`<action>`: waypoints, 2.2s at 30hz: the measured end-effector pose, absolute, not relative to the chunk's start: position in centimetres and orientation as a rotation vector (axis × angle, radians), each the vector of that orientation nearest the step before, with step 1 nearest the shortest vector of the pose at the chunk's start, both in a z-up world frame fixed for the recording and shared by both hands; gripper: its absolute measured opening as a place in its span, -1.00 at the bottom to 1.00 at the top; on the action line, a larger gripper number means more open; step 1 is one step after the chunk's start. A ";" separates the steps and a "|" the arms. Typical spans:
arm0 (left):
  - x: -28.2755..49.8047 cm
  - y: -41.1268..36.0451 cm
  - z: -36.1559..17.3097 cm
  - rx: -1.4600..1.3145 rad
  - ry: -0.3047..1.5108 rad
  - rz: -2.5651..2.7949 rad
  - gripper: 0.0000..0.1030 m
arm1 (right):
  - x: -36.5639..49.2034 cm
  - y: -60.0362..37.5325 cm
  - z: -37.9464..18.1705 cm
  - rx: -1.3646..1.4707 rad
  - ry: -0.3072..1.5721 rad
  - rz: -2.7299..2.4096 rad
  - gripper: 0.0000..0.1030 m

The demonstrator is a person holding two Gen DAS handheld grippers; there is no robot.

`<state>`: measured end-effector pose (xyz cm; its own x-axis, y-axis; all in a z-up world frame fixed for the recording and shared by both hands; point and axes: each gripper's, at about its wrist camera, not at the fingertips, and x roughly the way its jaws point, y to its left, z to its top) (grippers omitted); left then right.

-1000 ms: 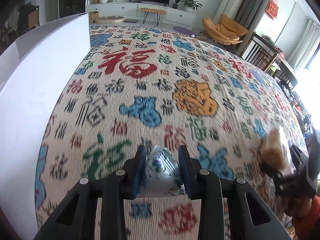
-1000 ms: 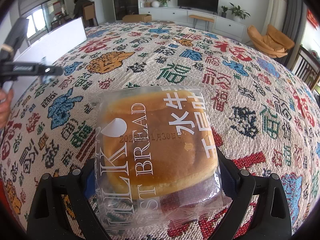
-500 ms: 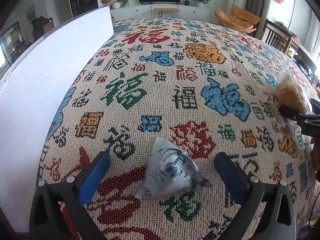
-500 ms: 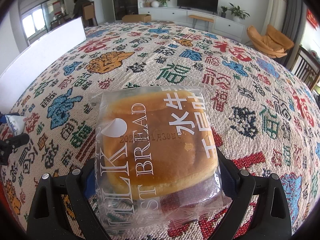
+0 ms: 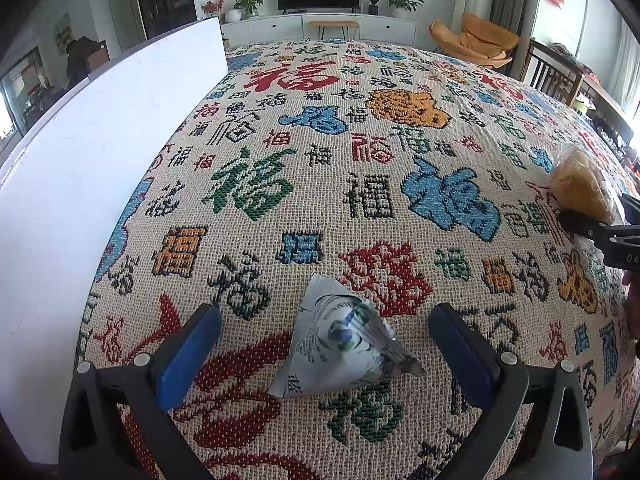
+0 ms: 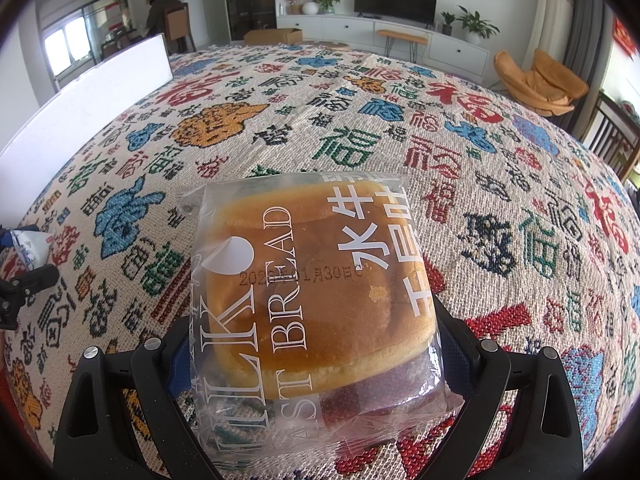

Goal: Organize snacks
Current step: 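Lift the foil pack with the left tool while the right tool holds the bread, then carry both snacks over the white box and release them inside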

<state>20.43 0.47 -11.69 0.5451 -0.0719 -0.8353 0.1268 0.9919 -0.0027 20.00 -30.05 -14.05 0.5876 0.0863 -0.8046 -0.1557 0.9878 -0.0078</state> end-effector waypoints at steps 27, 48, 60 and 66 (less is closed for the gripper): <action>20.8 0.3 -10.3 0.116 1.056 -0.227 -0.12 | 24.0 -30.2 -11.0 -0.063 1.177 0.198 0.77; 18.3 22.3 9.0 -0.254 0.778 0.000 -0.36 | 28.5 -5.5 6.5 0.017 0.958 0.649 0.44; 18.5 31.3 2.1 -0.301 0.892 0.297 0.69 | 31.0 15.5 2.7 -0.080 1.031 0.806 0.64; 17.6 28.6 1.7 -0.163 0.879 0.421 0.88 | 30.3 14.8 2.3 -0.201 1.031 0.745 0.64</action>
<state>17.60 28.60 1.69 0.5623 0.2892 -0.7747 -0.4214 0.9063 0.0325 30.31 14.77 2.27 0.2965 0.4655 -0.8339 -0.6457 0.7411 0.1841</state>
